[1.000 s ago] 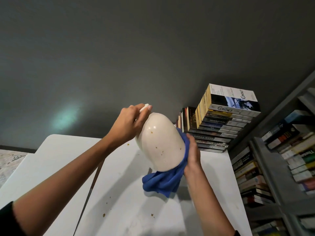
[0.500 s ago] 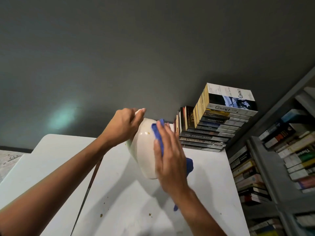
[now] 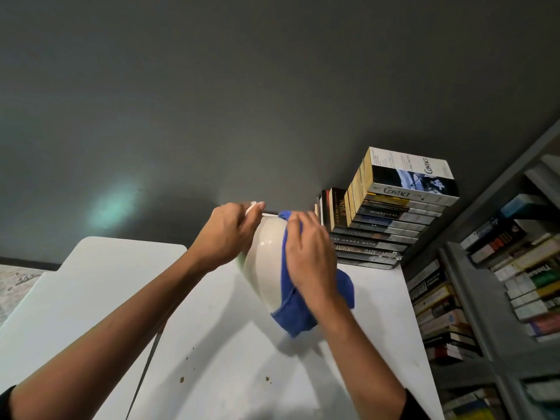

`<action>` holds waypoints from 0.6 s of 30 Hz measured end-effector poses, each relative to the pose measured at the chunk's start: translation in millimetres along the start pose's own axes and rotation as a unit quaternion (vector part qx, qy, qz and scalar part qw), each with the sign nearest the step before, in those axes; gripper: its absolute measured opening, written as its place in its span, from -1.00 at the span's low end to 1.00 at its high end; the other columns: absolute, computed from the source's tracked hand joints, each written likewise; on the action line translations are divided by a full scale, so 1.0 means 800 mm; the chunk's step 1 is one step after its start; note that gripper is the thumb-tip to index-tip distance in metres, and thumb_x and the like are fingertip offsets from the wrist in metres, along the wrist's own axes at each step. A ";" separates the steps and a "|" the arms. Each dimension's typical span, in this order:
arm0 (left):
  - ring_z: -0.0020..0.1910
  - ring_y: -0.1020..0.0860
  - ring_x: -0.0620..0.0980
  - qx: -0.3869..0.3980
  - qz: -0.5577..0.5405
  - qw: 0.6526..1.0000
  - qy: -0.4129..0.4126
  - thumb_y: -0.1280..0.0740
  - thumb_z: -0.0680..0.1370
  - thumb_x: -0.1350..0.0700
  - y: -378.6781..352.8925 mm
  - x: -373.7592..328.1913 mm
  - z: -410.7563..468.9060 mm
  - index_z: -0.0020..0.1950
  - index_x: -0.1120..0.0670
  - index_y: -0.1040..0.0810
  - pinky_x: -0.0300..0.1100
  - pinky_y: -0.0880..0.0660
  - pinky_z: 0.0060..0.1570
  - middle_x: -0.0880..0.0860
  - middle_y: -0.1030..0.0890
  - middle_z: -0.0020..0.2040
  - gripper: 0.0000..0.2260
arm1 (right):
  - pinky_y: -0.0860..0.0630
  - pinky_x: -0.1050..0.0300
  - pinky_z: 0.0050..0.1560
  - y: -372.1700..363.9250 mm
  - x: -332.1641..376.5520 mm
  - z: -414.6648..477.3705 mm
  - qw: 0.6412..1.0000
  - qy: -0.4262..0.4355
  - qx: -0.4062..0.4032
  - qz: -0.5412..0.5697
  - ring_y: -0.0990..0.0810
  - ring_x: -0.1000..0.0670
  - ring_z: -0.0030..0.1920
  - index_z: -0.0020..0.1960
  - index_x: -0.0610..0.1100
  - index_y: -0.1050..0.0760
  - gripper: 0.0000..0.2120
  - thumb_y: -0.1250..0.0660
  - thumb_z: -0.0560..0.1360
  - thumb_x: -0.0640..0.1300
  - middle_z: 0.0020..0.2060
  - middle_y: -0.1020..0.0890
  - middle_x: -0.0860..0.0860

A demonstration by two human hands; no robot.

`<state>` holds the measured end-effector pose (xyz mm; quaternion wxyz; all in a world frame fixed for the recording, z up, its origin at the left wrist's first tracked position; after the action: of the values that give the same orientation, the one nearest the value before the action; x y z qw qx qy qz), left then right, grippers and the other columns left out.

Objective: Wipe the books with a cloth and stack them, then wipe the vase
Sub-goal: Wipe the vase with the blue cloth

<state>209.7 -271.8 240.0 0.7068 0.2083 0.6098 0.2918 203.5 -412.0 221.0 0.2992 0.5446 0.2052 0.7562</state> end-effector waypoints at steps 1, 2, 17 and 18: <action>-0.51 -0.22 -0.07 -0.002 -0.009 1.000 0.005 -0.15 0.66 0.02 0.000 -0.001 0.000 -0.35 0.17 -0.26 -0.26 -0.22 -0.46 -0.01 -0.31 -0.51 -0.58 | -0.44 -0.01 0.12 0.000 -0.005 0.008 1.000 -0.008 0.018 0.021 -0.55 -0.08 0.08 0.06 -0.09 -0.55 -0.65 0.01 0.63 -0.06 0.06 -0.59 0.00; -0.51 -0.22 -0.08 -0.004 -0.018 1.000 0.012 -0.16 0.66 0.01 0.001 -0.001 0.001 -0.35 0.17 -0.26 -0.26 -0.21 -0.48 -0.01 -0.31 -0.51 -0.58 | -0.45 0.01 0.11 0.001 0.000 0.008 0.999 0.018 0.013 0.026 -0.55 -0.06 0.07 0.07 -0.09 -0.55 -0.68 -0.02 0.63 -0.08 0.06 -0.59 0.01; -0.49 -0.29 -0.05 0.024 0.002 0.997 0.075 -0.16 0.65 0.01 -0.013 0.007 -0.002 -0.36 0.24 -0.38 -0.30 -0.20 -0.52 0.00 -0.37 -0.50 -0.55 | -0.43 -0.10 0.19 -0.011 -0.014 -0.011 0.996 0.076 -0.020 0.049 -0.54 0.03 0.10 0.06 -0.08 -0.56 -0.65 0.00 0.60 -0.07 0.06 -0.59 0.06; -0.52 -0.25 -0.06 0.020 -0.004 0.996 0.083 -0.17 0.65 0.02 -0.012 0.007 0.002 -0.38 0.21 -0.34 -0.29 -0.19 -0.55 -0.01 -0.33 -0.52 -0.56 | -0.38 -0.11 0.27 -0.013 -0.007 -0.018 0.994 0.102 -0.031 0.024 -0.52 0.03 0.18 0.10 -0.07 -0.56 -0.65 0.00 0.61 -0.08 0.10 -0.59 0.06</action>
<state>212.9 -275.4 230.1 0.6504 0.1949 0.6731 0.2930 193.9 -407.4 206.0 0.2750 0.4601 0.1979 0.8207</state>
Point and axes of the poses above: each hand's wrist, its own z-axis towards the middle knuckle, its own y-axis out of the back of the hand, x = y × z, the point moved 3 cm from there along z, towards the middle knuckle
